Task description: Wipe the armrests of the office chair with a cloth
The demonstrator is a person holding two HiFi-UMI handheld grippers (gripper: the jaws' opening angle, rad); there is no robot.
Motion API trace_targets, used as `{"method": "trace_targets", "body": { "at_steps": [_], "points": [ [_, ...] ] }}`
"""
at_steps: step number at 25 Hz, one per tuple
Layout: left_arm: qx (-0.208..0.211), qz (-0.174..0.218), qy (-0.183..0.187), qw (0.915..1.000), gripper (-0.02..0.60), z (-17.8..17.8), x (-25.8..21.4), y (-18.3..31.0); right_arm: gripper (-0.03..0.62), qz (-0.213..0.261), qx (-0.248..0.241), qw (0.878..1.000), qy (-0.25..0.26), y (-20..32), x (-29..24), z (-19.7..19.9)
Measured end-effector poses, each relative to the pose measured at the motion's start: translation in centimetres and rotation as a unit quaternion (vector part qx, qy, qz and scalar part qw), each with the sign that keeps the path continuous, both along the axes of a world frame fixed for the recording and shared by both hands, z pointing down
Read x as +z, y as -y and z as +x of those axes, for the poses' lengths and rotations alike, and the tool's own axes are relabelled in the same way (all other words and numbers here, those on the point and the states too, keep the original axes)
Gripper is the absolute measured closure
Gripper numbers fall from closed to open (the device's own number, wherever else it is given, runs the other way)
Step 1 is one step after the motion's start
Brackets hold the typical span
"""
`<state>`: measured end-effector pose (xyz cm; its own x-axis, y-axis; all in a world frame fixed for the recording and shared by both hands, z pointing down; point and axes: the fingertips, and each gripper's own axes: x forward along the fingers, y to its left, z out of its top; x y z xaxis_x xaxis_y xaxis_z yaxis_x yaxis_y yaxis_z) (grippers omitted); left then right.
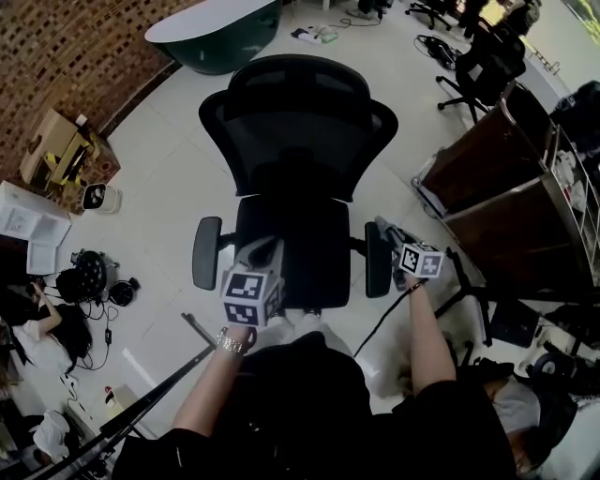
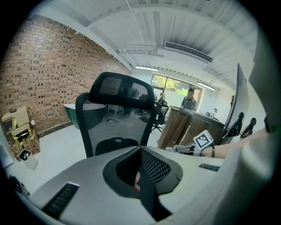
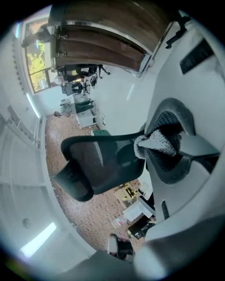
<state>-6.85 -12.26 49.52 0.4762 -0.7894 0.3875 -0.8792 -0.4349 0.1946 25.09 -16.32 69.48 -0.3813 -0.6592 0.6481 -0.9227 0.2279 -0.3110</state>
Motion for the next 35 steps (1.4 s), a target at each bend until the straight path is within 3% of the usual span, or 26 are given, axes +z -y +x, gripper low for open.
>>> {"method": "trace_targets", "body": {
  "at_steps": [3,7,13,21,25,27,31,35],
  "points": [
    [-0.020,-0.008,0.010,0.9997,0.575,-2.0,0.3,-0.9,0.539,-0.052,-0.004,0.998,-0.039,4.3,3.8,1.2],
    [-0.042,-0.021,0.014,0.9988,0.575,-3.5,1.2,-2.1,0.539,-0.100,-0.029,0.992,-0.076,3.5,7.2,0.4],
    [-0.034,-0.023,0.008,0.9991,0.575,-2.4,1.7,-1.8,0.539,-0.083,-0.043,0.994,-0.063,-3.1,7.5,-0.6],
    [0.023,-0.001,-0.007,0.9997,0.575,1.6,0.1,-0.9,0.539,-0.079,-0.032,0.996,-0.035,-14.7,6.8,-3.0],
    [0.050,0.005,-0.009,0.9987,0.575,4.1,-0.4,-1.0,0.539,-0.092,-0.013,0.995,-0.019,-16.8,6.8,-3.3],
    [0.064,0.006,-0.006,0.9979,0.575,5.1,-0.4,-1.3,0.539,-0.067,-0.017,0.997,-0.021,-14.5,4.6,-3.0],
    [0.080,0.003,0.008,0.9967,0.575,6.3,-0.2,-1.8,0.539,0.005,-0.010,0.999,-0.035,-4.5,-0.2,-1.0],
    [0.083,-0.003,0.019,0.9964,0.575,6.1,0.0,-2.6,0.539,-0.024,0.014,0.999,-0.025,3.1,0.9,1.4]
  ]
}}
